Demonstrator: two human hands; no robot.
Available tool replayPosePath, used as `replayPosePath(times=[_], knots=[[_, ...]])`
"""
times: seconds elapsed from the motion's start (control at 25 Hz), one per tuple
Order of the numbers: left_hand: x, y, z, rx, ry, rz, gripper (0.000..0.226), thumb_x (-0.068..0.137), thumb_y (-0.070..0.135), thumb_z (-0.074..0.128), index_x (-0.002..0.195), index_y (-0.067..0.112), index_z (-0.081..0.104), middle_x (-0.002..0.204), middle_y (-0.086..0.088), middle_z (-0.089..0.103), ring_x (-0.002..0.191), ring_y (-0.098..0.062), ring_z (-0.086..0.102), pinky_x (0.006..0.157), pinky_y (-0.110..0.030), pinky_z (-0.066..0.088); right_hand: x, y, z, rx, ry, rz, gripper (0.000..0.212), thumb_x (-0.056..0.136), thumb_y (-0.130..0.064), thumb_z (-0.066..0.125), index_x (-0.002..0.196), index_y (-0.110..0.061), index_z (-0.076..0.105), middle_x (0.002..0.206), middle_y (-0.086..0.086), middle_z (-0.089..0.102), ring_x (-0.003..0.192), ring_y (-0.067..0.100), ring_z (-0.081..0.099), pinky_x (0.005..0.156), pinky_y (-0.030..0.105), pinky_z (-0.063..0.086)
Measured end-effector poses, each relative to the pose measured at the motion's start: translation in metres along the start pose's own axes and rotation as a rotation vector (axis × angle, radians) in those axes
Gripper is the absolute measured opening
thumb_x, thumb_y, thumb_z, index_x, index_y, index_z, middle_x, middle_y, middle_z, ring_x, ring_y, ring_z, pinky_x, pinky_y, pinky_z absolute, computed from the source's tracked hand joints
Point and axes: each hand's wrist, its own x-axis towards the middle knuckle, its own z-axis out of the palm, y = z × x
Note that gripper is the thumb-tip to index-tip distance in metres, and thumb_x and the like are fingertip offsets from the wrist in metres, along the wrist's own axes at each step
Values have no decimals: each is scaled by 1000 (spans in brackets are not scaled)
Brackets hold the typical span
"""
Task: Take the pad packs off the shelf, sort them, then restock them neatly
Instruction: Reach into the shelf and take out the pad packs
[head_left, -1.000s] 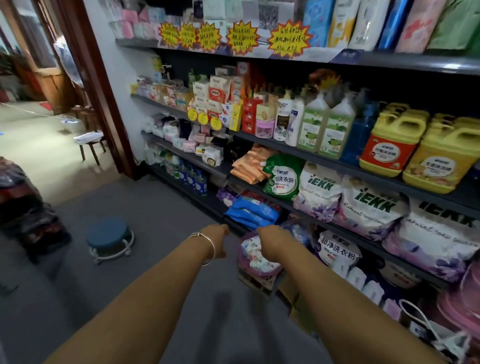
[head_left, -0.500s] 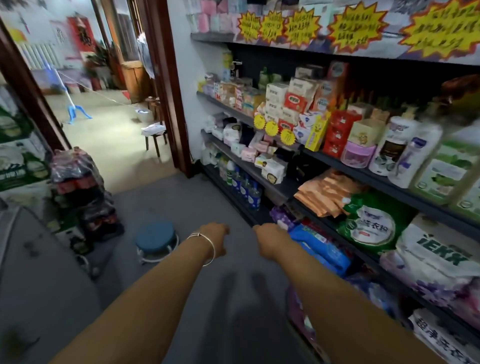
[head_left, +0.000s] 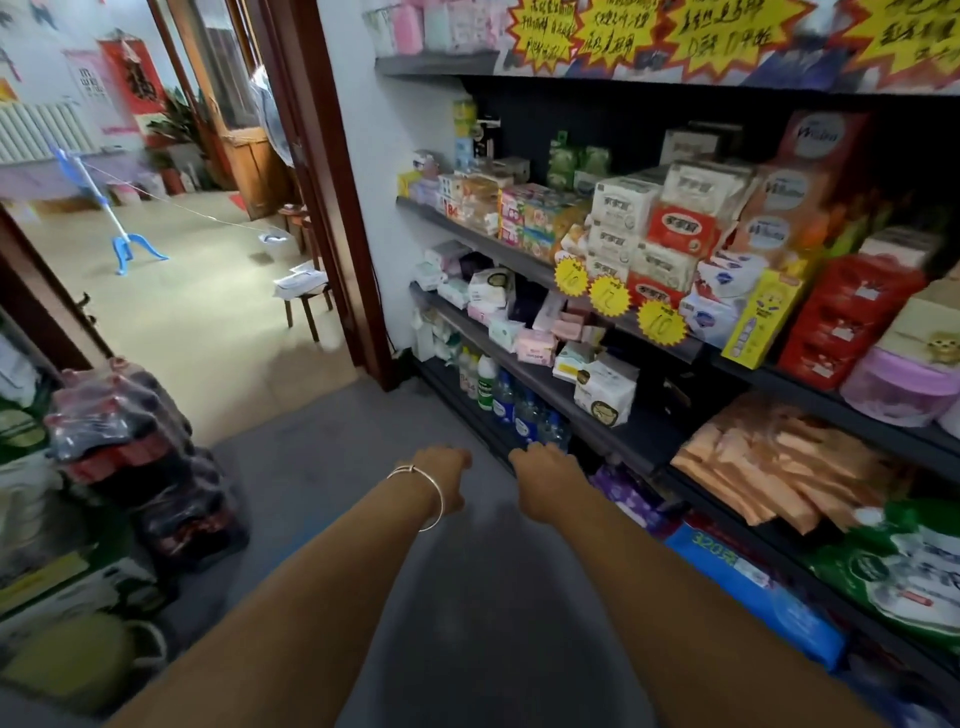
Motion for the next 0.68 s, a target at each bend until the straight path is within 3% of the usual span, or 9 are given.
replayPosePath(times=[0.32,0.52,0.68], knots=[[135,-105,-69,-27,5,-19,58,85,22,65,138,18,39,140,-9,42,127,-28,44,104,-35,38,189,-42,-58,-3,-40,-41,31,93,-4,47,124,-3,48,131,19,45,124,35,41,99,45,39],[220,-172,-94,23,-4,56,59,87,18,62,140,16,36,143,-9,38,131,-27,40,105,-32,35,279,-67,-59,66,-4,47,31,92,-10,54,123,-6,51,129,18,48,122,34,46,98,44,43],[279,-181,-104,86,-56,131,58,87,20,62,139,13,37,143,-11,40,131,-28,40,108,-35,35,329,-59,-58,120,0,126,28,93,-13,52,120,-6,53,124,17,52,116,33,50,93,43,45]])
